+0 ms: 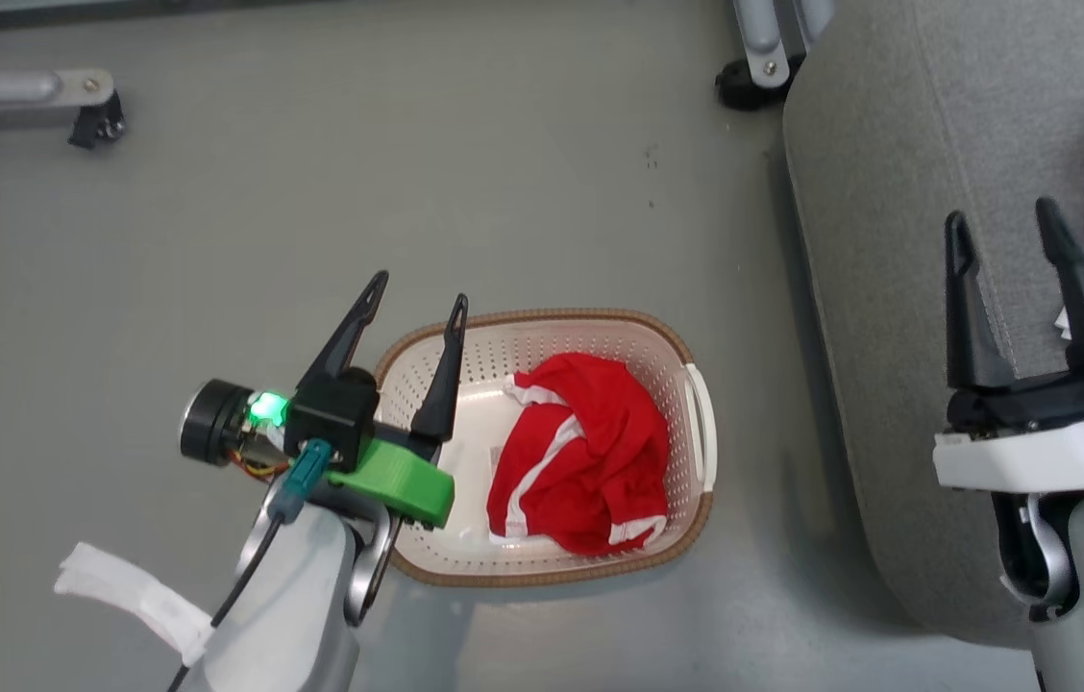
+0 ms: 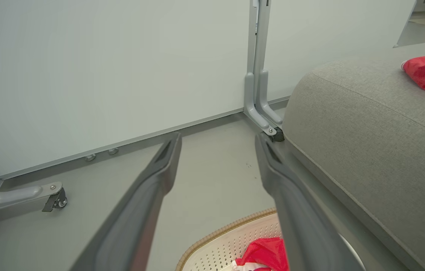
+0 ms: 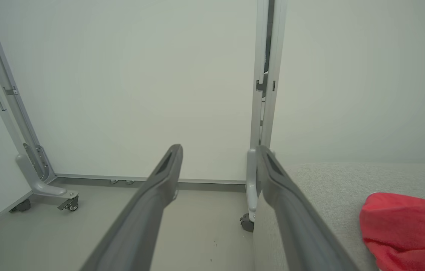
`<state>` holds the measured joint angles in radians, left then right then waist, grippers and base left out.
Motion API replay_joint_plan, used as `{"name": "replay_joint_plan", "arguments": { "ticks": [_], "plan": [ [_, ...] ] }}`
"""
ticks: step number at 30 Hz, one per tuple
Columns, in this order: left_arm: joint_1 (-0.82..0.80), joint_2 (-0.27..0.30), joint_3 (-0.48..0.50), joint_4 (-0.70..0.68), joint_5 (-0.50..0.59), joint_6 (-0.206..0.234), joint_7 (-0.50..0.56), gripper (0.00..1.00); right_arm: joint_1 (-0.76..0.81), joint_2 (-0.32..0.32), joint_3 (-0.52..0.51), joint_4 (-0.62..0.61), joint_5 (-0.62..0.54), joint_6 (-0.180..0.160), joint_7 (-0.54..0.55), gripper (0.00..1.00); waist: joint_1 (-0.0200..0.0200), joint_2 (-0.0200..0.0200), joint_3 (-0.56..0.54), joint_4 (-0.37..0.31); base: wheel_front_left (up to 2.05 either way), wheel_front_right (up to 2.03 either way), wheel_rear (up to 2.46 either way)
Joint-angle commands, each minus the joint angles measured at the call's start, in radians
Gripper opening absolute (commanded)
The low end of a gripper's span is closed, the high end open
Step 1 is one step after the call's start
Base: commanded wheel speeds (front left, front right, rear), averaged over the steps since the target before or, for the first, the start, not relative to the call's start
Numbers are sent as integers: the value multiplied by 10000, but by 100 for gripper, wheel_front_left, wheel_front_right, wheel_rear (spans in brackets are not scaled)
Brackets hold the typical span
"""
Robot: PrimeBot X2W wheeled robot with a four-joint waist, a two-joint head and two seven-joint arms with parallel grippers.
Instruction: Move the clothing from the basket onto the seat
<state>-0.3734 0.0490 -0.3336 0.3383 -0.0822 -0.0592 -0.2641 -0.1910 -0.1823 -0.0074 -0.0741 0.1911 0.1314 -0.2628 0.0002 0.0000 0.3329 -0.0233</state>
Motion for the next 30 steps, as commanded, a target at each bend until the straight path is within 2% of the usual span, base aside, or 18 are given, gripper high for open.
{"name": "replay_joint_plan", "arguments": {
  "ticks": [1, 8, 12, 16, 24, 30],
  "plan": [
    [-514, 42, -14, 189, 158, -98, -4, 100, -379, -18, -90, -109, 94, -13, -29, 100, -2, 0, 2223, -527, 0, 0, 0],
    [-2527, 351, -557, 2211, 700, -510, -6, 100, -1487, 48, -535, -468, 197, -13, -29, 100, -2, 0, 3950, -1211, 0, 0, 0],
    [-3424, 558, -1025, 3602, 823, -633, -2, 100, -1942, 294, -655, -639, 276, -14, -29, 100, -2, 0, 4731, -1861, 0, 0, 0],
    [-4549, 572, -1932, 5121, 1135, -705, 40, 100, -2158, 459, -731, -865, 269, -14, -29, 100, -2, 0, 5405, -2293, 0, 0, 0],
    [-5812, 626, -3920, 7322, 509, -719, 429, 100, -2546, 792, -511, -1207, 362, -14, -29, 100, -2, 0, 6236, -3188, 0, 0, 0],
    [-6412, 712, -4881, 8377, 135, -722, 897, 100, -2653, 921, -369, -1465, 344, -14, -29, 100, -2, 0, 6704, -3533, 0, 0, 0]
  ]
}}
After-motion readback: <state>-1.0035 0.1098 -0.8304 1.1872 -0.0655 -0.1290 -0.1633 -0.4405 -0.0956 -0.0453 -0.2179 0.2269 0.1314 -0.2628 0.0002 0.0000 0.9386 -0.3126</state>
